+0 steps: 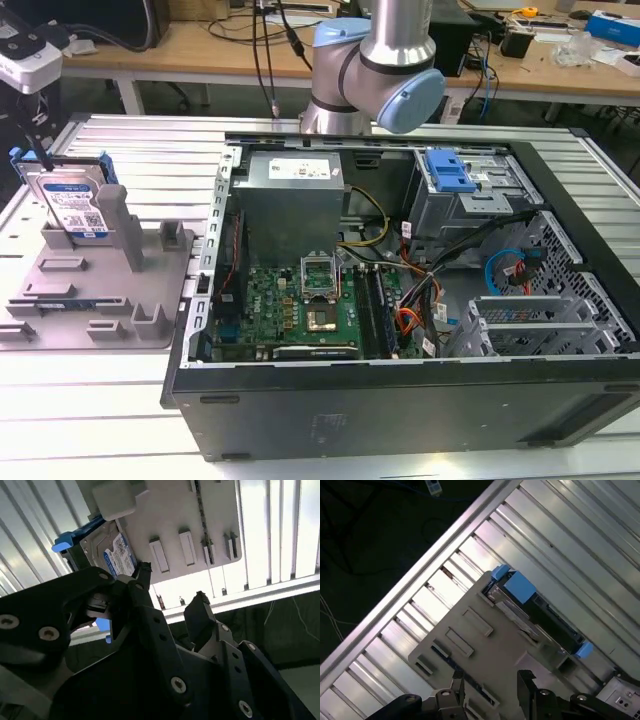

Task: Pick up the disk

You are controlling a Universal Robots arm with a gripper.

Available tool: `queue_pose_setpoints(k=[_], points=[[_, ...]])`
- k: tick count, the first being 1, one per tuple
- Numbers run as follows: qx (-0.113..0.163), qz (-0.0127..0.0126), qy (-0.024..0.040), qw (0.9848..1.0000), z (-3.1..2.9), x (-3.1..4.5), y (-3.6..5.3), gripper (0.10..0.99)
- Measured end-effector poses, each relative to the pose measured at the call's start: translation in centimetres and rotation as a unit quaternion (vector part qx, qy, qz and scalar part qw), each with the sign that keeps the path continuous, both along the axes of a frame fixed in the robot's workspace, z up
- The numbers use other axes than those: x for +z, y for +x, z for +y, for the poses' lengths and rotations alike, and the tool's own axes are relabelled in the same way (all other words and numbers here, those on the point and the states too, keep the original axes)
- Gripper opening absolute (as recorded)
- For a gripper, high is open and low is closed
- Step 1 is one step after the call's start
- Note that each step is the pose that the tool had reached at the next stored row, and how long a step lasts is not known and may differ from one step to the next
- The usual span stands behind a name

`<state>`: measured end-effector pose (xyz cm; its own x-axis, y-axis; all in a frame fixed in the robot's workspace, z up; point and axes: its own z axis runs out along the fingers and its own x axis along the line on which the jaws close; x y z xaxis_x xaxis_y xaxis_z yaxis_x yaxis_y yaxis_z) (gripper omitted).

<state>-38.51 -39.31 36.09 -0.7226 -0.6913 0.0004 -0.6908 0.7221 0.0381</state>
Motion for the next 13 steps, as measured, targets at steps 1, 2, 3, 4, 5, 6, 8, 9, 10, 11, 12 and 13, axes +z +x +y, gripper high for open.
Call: queue_pose_setpoints(k=[1,2,3,4,5,6,8,9,10,11,12,13], points=[[0.014,-0.0001,0.0000,0.9999,0.00,0.00,0.00,0.541],[0.029,-0.0001,0.0000,0.9996,0.00,-0.01,0.00,0.541],[0.040,-0.0002,0.0000,0.9992,0.00,-0.02,0.00,0.541],[0.047,-0.0002,0.0000,0.9989,0.00,-0.02,0.00,0.541],[0.061,-0.0003,0.0000,0.9981,0.00,-0.03,0.01,0.541],[0.093,-0.0004,0.0000,0.9957,0.00,-0.05,0.01,0.541],[0.113,-0.0004,0.0000,0.9936,0.00,-0.07,0.01,0.541],[0.124,-0.0004,0.0000,0.9922,0.00,-0.07,0.01,0.541],[0.133,-0.0005,0.0000,0.9911,0.00,-0.08,0.02,0.541],[0.145,-0.0006,0.0000,0.9895,0.00,-0.09,0.02,0.541],[0.153,-0.0006,0.0000,0.9883,0.00,-0.09,0.02,0.541],[0.165,-0.0007,0.0000,0.9864,0.00,-0.10,0.03,0.541]])
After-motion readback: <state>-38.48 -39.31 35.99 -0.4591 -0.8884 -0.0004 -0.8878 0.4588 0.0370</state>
